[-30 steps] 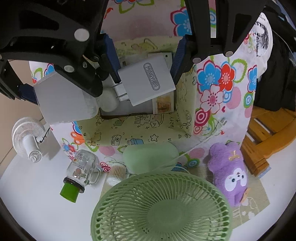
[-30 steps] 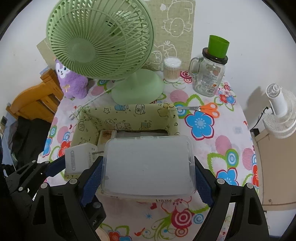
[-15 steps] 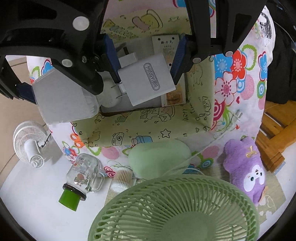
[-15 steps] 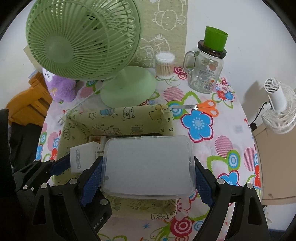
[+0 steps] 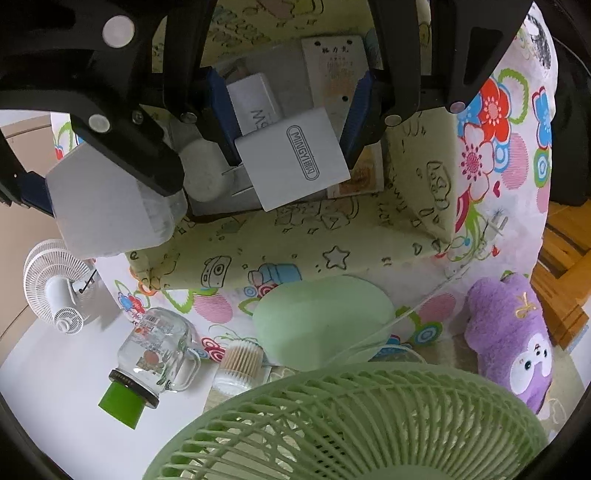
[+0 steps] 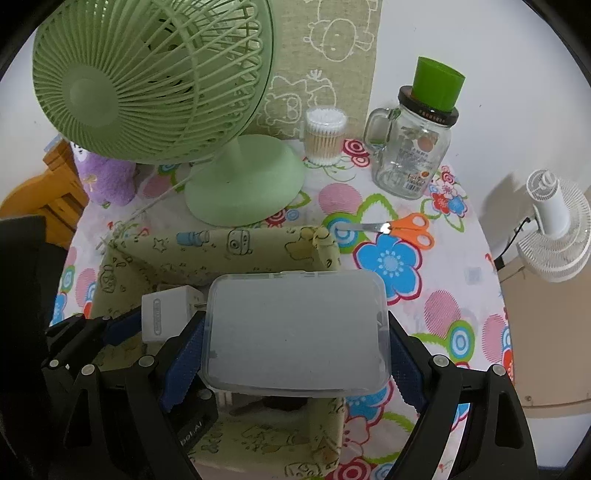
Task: Organize rigid objects
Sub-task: 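Open the left tool releasing the adapter into the box while the right tool holds the clear case, then lower the clear plastic case into the box and open the right tool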
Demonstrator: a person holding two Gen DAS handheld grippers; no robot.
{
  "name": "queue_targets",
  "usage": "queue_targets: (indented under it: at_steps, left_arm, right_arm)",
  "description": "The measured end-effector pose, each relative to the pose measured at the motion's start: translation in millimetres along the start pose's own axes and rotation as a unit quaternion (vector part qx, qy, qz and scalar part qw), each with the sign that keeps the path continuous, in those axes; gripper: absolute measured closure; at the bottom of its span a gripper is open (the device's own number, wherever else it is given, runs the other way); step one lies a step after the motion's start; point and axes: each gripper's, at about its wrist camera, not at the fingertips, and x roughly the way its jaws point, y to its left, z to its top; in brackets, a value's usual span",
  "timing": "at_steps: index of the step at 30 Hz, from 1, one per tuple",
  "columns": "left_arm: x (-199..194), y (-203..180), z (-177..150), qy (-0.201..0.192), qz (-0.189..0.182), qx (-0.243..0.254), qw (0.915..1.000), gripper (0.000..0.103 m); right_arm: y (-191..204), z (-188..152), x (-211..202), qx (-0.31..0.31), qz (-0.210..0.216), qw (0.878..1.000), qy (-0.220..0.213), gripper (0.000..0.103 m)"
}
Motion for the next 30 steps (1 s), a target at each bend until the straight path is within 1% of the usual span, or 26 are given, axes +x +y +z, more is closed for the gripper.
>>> queue_targets:
  at_steps: [3,11,12,13,15,18,21,24,27,30]
  left_arm:
    - [3,0,2,-0.001,-0.007,-0.002,1.0000,0.047]
    - [3,-3,3,0.000,-0.030,0.001,0.9995,0.029]
    - [0,-5,2,-0.003,-0.023,0.005,0.9997,0.025]
    - [-3,-5,1,-0.007,-0.010,0.009,0.9999,0.018]
    - [-9,-3,-1,-0.020,0.013,0.013,0.9996,0.012]
    - [-15,7,-2,-0.020,0.019,0.001,0.9996,0.011]
    - [-22,12,-5,-0.024,0.032,0.003,0.9992,0.011]
    - [-27,13,-9,-0.019,0.027,0.008,0.9994,0.011]
    - [-30,9,-12,-0.017,0.036,0.019,0.9990,0.011]
    - [-31,10,-12,-0.020,0.026,0.011,0.9994,0.007]
  right_arm:
    - [-3,3,1,0.002,-0.005,1.000,-0.002,0.013]
    - [-5,7,1,0.008,-0.009,1.000,-0.004,0.013]
    - [-4,6,1,0.009,-0.008,1.000,-0.004,0.013]
    - [-3,6,1,0.007,-0.010,1.000,-0.003,0.013]
    - [-1,5,0,0.004,-0.008,1.000,-0.004,0.013]
    - [4,4,-3,0.003,0.007,1.000,-0.007,0.013]
    - [12,4,-4,-0.001,0.017,1.000,-0.008,0.013]
    - [19,4,-1,-0.006,0.022,1.000,-0.005,0.013]
    - [25,4,4,-0.013,0.010,1.000,-0.010,0.013]
    - [27,6,7,-0.017,0.000,1.000,-0.018,0.013]
